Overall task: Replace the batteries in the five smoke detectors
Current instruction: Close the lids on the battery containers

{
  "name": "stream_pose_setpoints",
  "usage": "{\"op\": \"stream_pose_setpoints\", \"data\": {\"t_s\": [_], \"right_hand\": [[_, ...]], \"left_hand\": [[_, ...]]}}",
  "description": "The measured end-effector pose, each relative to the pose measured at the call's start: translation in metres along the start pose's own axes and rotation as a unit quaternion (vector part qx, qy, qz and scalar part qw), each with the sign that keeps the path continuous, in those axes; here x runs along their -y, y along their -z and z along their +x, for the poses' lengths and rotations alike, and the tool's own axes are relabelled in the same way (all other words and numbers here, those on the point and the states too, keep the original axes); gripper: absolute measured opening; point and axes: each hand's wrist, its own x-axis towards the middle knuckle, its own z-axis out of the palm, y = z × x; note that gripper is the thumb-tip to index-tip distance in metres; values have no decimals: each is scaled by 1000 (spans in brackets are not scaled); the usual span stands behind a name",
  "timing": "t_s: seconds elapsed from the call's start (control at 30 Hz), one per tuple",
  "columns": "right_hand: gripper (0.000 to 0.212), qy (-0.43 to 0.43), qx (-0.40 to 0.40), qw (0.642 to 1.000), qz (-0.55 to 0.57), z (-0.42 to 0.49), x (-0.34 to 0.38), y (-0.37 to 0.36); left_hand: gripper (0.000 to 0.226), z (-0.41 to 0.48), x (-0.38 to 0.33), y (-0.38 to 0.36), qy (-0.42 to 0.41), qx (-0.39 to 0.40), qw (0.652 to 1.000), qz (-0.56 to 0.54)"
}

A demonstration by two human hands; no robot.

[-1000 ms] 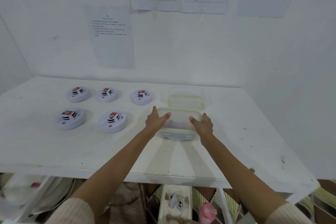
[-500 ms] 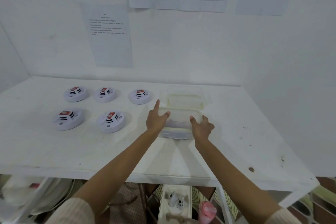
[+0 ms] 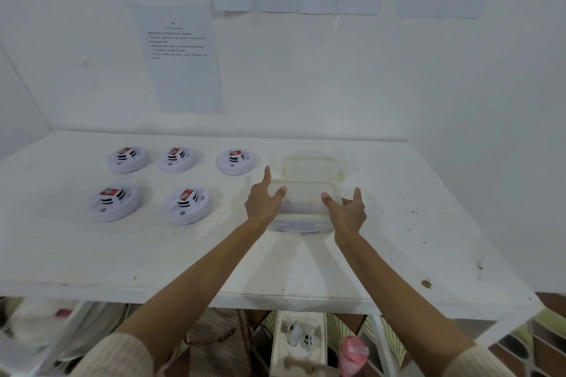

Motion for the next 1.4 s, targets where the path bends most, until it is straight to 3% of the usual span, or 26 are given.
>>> {"op": "stream_pose_setpoints", "data": {"t_s": [0.4,0.57,0.73,0.97,1.4], "right_hand": [[80,-2,9,1000,-18,1,-3,4],[79,15,90,994,-62,8,4,-1],[107,25,160,978,-131,15,15,2],[112,-41,136,986,-90,19,15,0],[114,-38,112,984,-133,16,12,-5]], "left_hand": [[62,2,3,-1,-8,19,999,33],[62,2,7,-2,-40,10,998,44],[62,4,11,-3,-50,15,997,54],[64,7,11,-6,-44,7,999,19],[76,12,8,-10,-20,-15,1000,7]]}}
